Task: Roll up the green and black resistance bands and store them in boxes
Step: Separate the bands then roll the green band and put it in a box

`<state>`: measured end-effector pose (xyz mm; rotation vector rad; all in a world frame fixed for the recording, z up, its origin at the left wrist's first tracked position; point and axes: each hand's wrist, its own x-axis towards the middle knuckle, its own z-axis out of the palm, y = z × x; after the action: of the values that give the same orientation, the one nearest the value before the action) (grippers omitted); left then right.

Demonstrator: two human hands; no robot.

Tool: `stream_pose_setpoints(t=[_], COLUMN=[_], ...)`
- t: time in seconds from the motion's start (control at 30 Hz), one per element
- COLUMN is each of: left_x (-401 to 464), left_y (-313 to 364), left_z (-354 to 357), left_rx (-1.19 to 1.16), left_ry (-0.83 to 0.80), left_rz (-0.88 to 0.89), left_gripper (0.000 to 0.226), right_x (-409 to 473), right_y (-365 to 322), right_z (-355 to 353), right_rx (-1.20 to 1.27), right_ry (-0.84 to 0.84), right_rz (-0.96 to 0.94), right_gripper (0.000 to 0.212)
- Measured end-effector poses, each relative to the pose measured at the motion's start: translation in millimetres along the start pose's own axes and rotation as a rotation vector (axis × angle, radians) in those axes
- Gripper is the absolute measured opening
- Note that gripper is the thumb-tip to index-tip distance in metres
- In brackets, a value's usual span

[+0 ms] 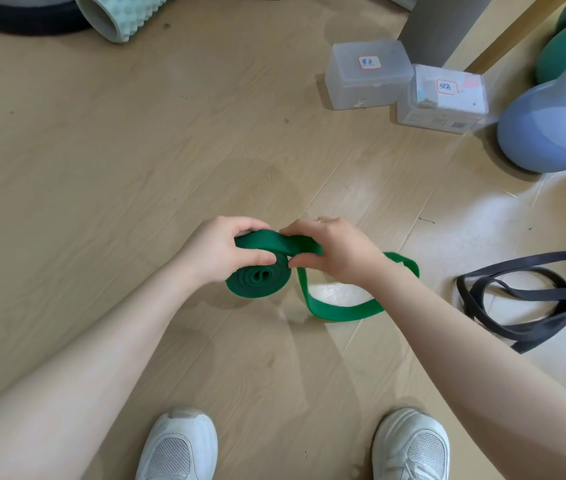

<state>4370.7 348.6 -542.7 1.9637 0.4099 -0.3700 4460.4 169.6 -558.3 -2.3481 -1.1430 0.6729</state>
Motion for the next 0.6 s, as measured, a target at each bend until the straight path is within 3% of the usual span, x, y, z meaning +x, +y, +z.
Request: stream_pose_setpoints(t=[0.2,0.27,0.47,0.6], left_x=[-2,-2,-3,-3], left_y=[1,3,-3,-5], left_z=[7,10,20,8], left_rx=[-0.488,-0.551,-0.577,-0.381], left_ry=[0.083,0.127,0.162,-0.096], left_rz=[-0.055,-0.039,-0.061,-0.106], left_gripper=[0.034,0.028,0.026,0.033], right_x=[-15,-16,-6,-8], right_y=[-1,-5,-5,-1], right_z=[19,19,14,-5], right_rx=[0.901,1.023,0.822,0.515], right_ry=[0.084,0.11,0.147,0.019], right_rz=[0.24,0.252,0.251,0.173], right_gripper=[0.031,0.033,0.025,0.029])
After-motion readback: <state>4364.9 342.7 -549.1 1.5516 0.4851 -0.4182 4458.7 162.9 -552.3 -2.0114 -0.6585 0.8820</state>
